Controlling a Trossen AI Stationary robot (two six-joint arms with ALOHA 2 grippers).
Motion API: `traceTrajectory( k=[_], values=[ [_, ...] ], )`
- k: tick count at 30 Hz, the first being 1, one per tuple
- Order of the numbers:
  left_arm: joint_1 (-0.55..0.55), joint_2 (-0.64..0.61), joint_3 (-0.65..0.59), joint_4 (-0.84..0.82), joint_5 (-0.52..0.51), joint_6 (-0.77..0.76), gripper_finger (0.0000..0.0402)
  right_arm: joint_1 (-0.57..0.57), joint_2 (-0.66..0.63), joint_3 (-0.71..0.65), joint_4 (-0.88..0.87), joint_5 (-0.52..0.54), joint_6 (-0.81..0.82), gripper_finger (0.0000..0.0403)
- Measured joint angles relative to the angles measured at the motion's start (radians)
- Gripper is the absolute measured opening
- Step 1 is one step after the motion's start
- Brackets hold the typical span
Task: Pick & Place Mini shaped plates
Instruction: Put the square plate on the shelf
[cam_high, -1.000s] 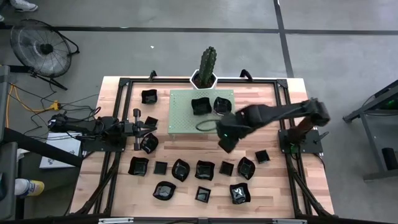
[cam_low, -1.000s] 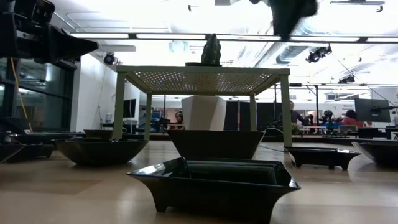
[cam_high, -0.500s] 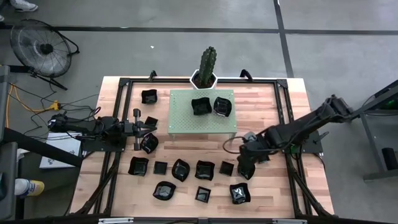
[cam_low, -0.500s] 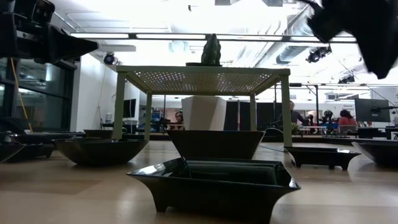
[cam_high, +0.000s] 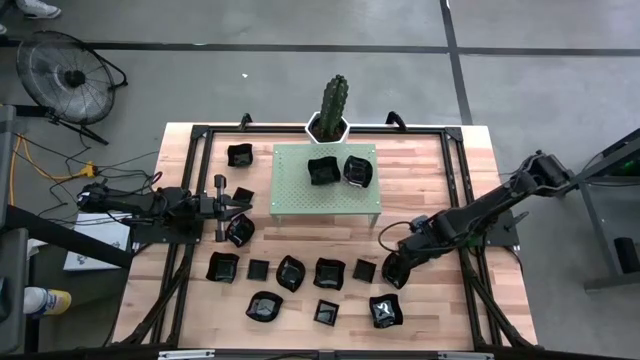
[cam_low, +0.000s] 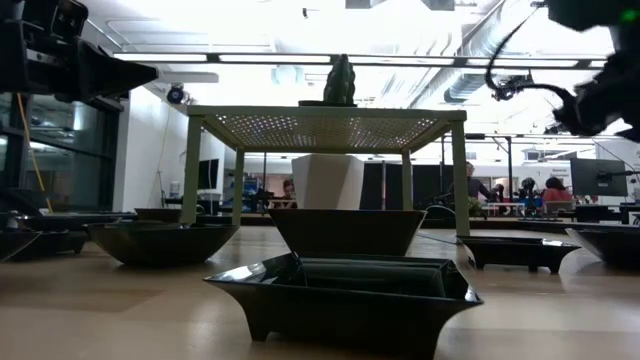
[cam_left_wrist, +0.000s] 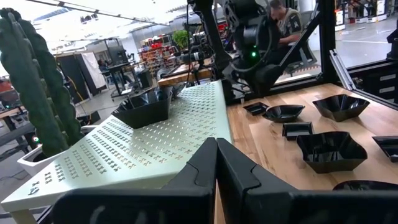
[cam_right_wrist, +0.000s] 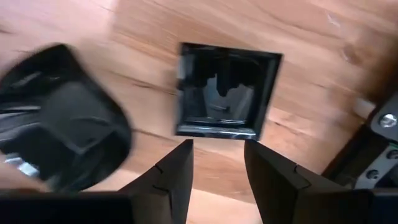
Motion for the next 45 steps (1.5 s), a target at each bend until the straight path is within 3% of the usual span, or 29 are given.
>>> traceTrajectory(
  k=[20,45],
  values=[
    [0.000,0.000,0.000,0.000,0.000,0.000,0.0000,-0.069,0.000,-0.141,0.076,-0.001,-0.028,0.0138],
    [0.000,0.000,0.000,0.000,0.000,0.000,0.0000,-0.143,0.001,-0.141,0.061,-0.001,-0.098,0.0137]
  ],
)
